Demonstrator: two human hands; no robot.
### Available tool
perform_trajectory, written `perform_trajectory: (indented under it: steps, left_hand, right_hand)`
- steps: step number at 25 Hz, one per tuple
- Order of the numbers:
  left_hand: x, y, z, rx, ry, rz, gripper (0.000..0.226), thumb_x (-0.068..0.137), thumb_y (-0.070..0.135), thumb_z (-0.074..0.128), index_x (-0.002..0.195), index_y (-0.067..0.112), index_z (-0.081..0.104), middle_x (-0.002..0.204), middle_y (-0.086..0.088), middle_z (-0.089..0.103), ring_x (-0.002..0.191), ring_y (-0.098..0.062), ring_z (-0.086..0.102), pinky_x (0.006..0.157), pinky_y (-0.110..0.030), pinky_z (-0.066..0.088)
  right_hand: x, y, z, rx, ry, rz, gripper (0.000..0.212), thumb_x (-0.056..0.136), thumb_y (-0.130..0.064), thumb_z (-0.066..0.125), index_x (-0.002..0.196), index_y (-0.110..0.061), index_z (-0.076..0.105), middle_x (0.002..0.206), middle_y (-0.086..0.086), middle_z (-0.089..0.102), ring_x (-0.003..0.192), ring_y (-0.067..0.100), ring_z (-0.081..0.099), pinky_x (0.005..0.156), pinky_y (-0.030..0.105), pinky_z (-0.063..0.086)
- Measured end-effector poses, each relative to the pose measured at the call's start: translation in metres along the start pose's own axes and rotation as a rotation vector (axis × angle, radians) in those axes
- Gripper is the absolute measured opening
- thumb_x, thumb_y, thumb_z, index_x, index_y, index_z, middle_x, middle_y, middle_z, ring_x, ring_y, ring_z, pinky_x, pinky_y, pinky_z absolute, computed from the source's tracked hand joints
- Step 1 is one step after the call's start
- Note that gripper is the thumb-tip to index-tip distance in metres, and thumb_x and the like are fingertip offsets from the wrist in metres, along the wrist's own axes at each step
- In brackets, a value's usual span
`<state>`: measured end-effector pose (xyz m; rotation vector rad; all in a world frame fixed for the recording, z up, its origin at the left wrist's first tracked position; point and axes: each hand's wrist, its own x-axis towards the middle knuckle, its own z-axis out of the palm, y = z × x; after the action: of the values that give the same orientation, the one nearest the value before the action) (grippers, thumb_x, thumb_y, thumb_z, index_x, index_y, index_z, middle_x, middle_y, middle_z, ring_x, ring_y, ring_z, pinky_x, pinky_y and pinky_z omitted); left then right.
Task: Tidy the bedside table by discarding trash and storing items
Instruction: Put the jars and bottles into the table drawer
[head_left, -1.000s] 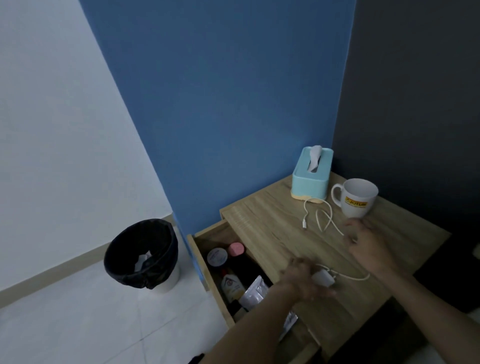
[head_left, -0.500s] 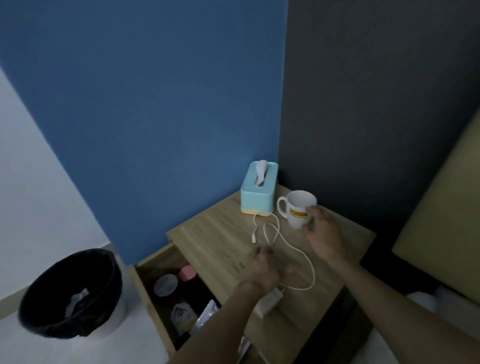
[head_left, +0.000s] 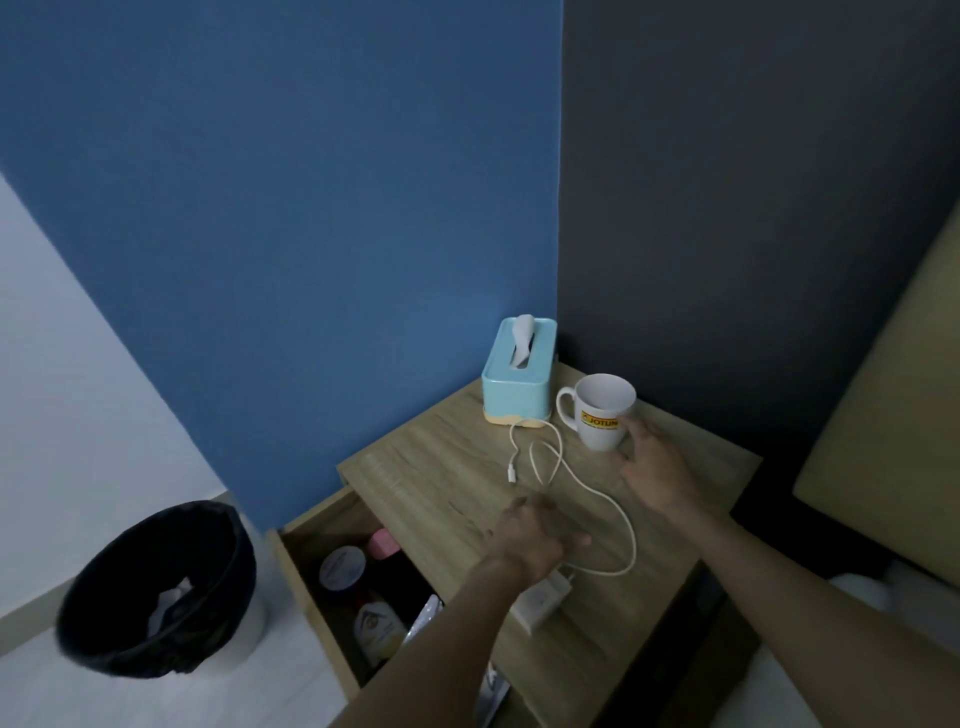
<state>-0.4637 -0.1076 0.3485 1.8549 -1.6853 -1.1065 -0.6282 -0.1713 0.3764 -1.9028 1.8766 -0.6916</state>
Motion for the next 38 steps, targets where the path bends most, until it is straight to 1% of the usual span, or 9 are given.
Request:
perform_trajectory:
  steps: [4, 7, 11, 16, 21, 25, 28, 32, 38]
  left_hand:
    - [-0.005, -0.001, -0.002, 0.033, -0.033, -0.027, 0.072, 0.073, 0.047, 0.073, 0.135, 0.022, 0.046, 0.143, -0.005, 0.043, 0.131, -0.025, 0.041, 0.110, -0.041, 0.036]
    - [-0.018, -0.008, 0.001, 0.200, -0.097, -0.015, 0.077, 0.072, 0.046, 0.076, 0.137, 0.023, 0.042, 0.141, -0.007, 0.040, 0.131, -0.027, 0.040, 0.108, -0.039, 0.038]
    - [-0.034, -0.032, 0.014, 0.452, -0.102, 0.040, 0.071, 0.078, 0.033, 0.071, 0.138, 0.013, 0.039, 0.137, -0.016, 0.035, 0.130, -0.034, 0.036, 0.106, -0.040, 0.039]
    - [-0.044, -0.044, 0.000, 0.339, 0.043, 0.043, 0.049, 0.089, 0.018, 0.059, 0.134, 0.004, 0.046, 0.142, -0.019, 0.039, 0.131, -0.031, 0.038, 0.108, -0.033, 0.033]
    - [-0.048, -0.068, -0.041, 0.162, 0.242, 0.031, 0.039, 0.088, 0.019, 0.057, 0.125, 0.006, 0.055, 0.130, -0.014, 0.053, 0.121, -0.029, 0.049, 0.102, -0.035, 0.039]
    - [-0.052, -0.110, -0.071, 0.160, 0.304, 0.024, 0.036, 0.085, 0.010, 0.056, 0.121, 0.006, 0.057, 0.125, -0.015, 0.059, 0.120, -0.028, 0.052, 0.102, -0.036, 0.039]
    - [-0.058, -0.156, -0.089, 0.243, 0.385, -0.143, 0.063, 0.078, 0.027, 0.068, 0.135, 0.012, 0.043, 0.143, -0.011, 0.042, 0.136, -0.025, 0.034, 0.113, -0.040, 0.028]
    - [-0.074, -0.220, -0.096, 0.483, 0.221, -0.253, 0.070, 0.095, 0.034, 0.046, 0.152, 0.021, 0.008, 0.161, 0.003, -0.011, 0.147, -0.018, -0.018, 0.118, -0.058, 0.000]
    - [-0.085, -0.241, -0.093, 0.401, 0.289, -0.162, 0.063, 0.096, 0.030, 0.040, 0.152, 0.023, 0.013, 0.161, 0.008, -0.010, 0.145, -0.011, -0.023, 0.118, -0.052, -0.001]
  right_hand:
    - [-0.002, -0.004, -0.001, 0.020, 0.011, -0.022, 0.050, 0.086, -0.012, 0.055, 0.133, -0.011, 0.041, 0.135, 0.014, 0.049, 0.122, 0.030, 0.046, 0.097, 0.040, 0.040]
    - [-0.016, -0.013, 0.007, -0.005, 0.080, -0.137, 0.036, 0.080, -0.005, 0.057, 0.116, -0.007, 0.055, 0.120, 0.017, 0.057, 0.107, 0.031, 0.054, 0.087, 0.038, 0.044]
    - [-0.046, -0.022, 0.038, -0.048, -0.102, -0.256, 0.035, 0.078, -0.002, 0.059, 0.112, -0.009, 0.059, 0.117, 0.011, 0.057, 0.107, 0.025, 0.054, 0.090, 0.030, 0.041]
    - [-0.049, -0.036, 0.052, -0.035, -0.198, -0.259, 0.032, 0.079, -0.005, 0.058, 0.111, -0.011, 0.060, 0.117, 0.007, 0.058, 0.107, 0.022, 0.055, 0.088, 0.026, 0.040]
    - [-0.059, -0.070, 0.077, -0.093, -0.527, -0.466, 0.045, 0.073, -0.005, 0.062, 0.117, -0.013, 0.059, 0.112, 0.004, 0.060, 0.107, 0.021, 0.057, 0.084, 0.020, 0.039]
    - [-0.059, -0.098, 0.126, -0.051, -0.467, -0.535, 0.034, 0.069, -0.005, 0.070, 0.104, -0.001, 0.067, 0.101, 0.018, 0.067, 0.095, 0.030, 0.063, 0.077, 0.022, 0.039]
    - [-0.064, -0.118, 0.169, -0.130, -0.449, -0.522, 0.032, 0.074, -0.012, 0.068, 0.102, 0.002, 0.065, 0.100, 0.021, 0.064, 0.092, 0.033, 0.061, 0.077, 0.031, 0.044]
    - [-0.091, -0.142, 0.229, -0.246, -0.393, -0.450, 0.030, 0.082, -0.024, 0.062, 0.102, -0.002, 0.060, 0.102, 0.017, 0.060, 0.090, 0.031, 0.060, 0.072, 0.033, 0.045]
    - [-0.117, -0.134, 0.286, -0.344, -0.446, -0.240, 0.023, 0.084, -0.028, 0.053, 0.089, -0.010, 0.066, 0.097, 0.013, 0.066, 0.091, 0.028, 0.065, 0.071, 0.031, 0.047]
